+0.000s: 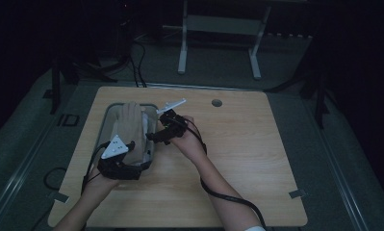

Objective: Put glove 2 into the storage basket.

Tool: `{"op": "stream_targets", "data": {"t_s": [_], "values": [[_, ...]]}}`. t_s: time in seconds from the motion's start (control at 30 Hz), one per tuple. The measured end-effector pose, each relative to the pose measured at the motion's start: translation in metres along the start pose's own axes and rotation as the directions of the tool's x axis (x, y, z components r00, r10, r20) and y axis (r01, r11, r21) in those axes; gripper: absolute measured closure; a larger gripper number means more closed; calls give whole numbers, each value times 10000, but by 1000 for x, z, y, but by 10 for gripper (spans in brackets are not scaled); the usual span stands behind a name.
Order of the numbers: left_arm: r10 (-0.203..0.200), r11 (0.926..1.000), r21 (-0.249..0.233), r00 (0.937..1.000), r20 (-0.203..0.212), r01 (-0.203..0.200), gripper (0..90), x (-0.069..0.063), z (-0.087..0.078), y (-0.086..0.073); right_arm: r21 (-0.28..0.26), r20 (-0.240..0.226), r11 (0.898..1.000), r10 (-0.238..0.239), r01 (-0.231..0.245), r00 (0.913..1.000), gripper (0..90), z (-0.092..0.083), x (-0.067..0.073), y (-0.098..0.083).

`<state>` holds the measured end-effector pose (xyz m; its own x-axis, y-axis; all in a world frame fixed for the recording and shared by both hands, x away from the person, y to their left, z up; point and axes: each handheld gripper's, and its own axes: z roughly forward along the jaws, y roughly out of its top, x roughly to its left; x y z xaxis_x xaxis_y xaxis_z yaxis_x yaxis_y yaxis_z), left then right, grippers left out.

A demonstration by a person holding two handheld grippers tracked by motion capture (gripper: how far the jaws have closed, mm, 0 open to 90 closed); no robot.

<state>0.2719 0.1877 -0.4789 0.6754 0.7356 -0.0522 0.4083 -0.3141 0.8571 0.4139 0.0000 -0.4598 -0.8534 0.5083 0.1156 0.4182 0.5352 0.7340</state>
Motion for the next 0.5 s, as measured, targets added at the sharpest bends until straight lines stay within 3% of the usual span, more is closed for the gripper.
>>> {"op": "stream_targets", "data": {"t_s": [0.27,0.5], "values": [[-227,9997,-41,9972,717,231,147,-11,16,2,15,17,9998,190,-190,9998,170,-16,-5,-22],[88,9999,-108,9935,1133,-76,147,-26,28,11,-90,162,9992,393,-391,9991,170,-31,-14,-40]]}}
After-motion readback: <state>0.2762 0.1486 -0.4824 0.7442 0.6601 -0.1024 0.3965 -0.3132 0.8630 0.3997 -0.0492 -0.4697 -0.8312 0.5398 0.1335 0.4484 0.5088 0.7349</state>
